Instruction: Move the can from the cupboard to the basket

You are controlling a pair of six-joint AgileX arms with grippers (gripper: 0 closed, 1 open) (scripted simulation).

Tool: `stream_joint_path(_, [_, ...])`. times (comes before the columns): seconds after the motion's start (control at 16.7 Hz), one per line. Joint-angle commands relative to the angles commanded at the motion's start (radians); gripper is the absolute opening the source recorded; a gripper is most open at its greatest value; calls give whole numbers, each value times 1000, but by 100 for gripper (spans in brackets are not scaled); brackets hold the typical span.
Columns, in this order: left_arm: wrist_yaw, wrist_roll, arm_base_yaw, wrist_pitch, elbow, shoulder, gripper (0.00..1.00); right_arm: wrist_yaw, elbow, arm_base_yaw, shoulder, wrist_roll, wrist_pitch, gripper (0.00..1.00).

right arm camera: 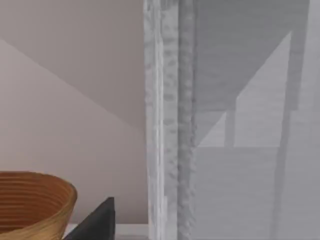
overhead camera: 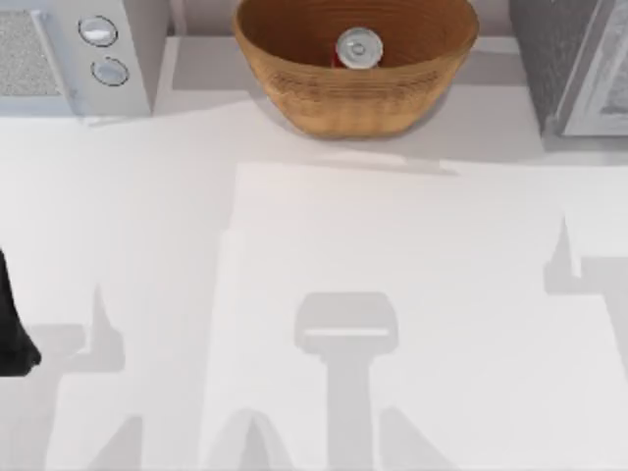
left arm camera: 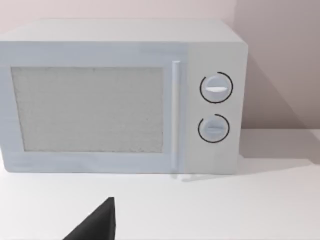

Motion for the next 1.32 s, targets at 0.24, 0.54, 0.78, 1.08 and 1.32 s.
stream_joint_path(0.24, [0,0,0,0,0,0,100,-90,-280,-86,-305,-4,-72,100])
stream_joint_path(0.54, [0,0,0,0,0,0,100,-142,-420,-136,-450,-6,-110,100])
stream_joint_path(0.78, [0,0,0,0,0,0,100,-140,-419,-133,-446,-6,-109,100])
stream_joint_path(1.08, [0,0,0,0,0,0,100,-234,-382,-223,-338,-2,-3,100])
stream_joint_path(1.32, [0,0,0,0,0,0,100,-427,-315,-419,-61,4,228,100])
